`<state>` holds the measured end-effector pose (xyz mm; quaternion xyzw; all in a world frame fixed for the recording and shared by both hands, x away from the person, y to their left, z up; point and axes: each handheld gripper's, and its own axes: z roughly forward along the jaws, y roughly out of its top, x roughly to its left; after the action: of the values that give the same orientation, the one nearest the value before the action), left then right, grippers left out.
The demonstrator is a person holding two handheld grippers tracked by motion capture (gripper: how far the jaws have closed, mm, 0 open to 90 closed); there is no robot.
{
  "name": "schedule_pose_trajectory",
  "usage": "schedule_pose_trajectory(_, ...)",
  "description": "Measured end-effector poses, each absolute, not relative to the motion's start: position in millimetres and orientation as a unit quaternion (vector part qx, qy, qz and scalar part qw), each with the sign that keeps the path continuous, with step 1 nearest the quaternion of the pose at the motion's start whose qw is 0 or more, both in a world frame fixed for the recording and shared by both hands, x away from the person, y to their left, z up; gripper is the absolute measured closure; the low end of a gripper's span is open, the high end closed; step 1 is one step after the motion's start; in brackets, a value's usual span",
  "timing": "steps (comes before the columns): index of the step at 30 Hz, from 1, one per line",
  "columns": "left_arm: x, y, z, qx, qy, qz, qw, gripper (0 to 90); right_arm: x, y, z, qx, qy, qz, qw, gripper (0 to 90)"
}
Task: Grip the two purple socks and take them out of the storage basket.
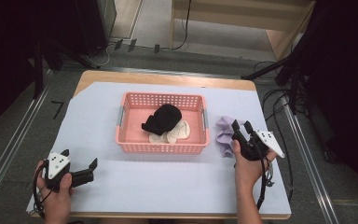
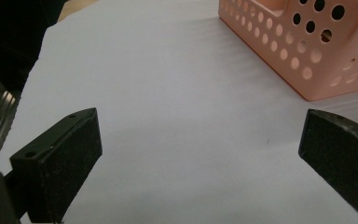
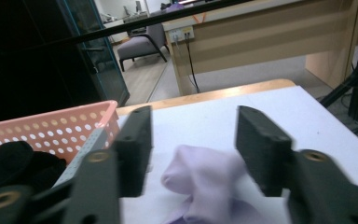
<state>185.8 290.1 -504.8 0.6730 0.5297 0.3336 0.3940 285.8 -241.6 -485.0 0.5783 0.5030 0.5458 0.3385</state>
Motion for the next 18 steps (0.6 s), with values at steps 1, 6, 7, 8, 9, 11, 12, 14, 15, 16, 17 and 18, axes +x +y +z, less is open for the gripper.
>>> schedule_pose_trajectory(1,186,290,-505,0.673,0.53,0.334,0.394,0.2,284,-242,-484,0.574,0.502,0.549,0.342,38.6)
schedule_pose_trajectory(6,186,290,-505,0.674,0.529,0.335,0.393,0.2,278,-244,-480,0.567,0.52,0.542,0.339,31.4)
schedule_pose_trajectory(7,186,290,-505,0.673,0.529,0.335,0.393,0.1,278,-246,-480,0.563,0.524,0.539,0.344,31.2)
schedule_pose_trajectory(8,186,290,-505,0.673,0.529,0.335,0.393,0.2,276,-246,-479,0.566,0.525,0.536,0.341,31.0)
schedule_pose_trajectory(9,186,290,-505,0.673,0.529,0.335,0.393,0.1,275,-249,-479,0.563,0.528,0.535,0.344,31.0)
schedule_pose_trajectory(11,186,290,-505,0.672,0.529,0.336,0.394,0.1,271,-253,-478,0.562,0.531,0.534,0.343,30.8)
schedule_pose_trajectory(12,186,289,-505,0.672,0.529,0.337,0.394,0.2,270,-255,-478,0.563,0.53,0.534,0.342,30.8)
schedule_pose_trajectory(14,185,290,-505,0.673,0.528,0.336,0.393,0.2,266,-261,-478,0.564,0.53,0.531,0.344,30.8)
schedule_pose_trajectory(15,185,290,-505,0.673,0.528,0.336,0.393,0.2,265,-264,-479,0.565,0.529,0.531,0.345,30.7)
schedule_pose_trajectory(16,185,290,-505,0.673,0.528,0.337,0.393,0.2,263,-267,-479,0.566,0.531,0.528,0.346,30.6)
schedule_pose_trajectory(17,185,290,-505,0.674,0.528,0.337,0.393,0.2,262,-270,-481,0.567,0.531,0.525,0.347,30.5)
schedule_pose_trajectory(18,185,290,-505,0.673,0.527,0.337,0.393,0.2,260,-273,-481,0.571,0.529,0.525,0.345,29.8)
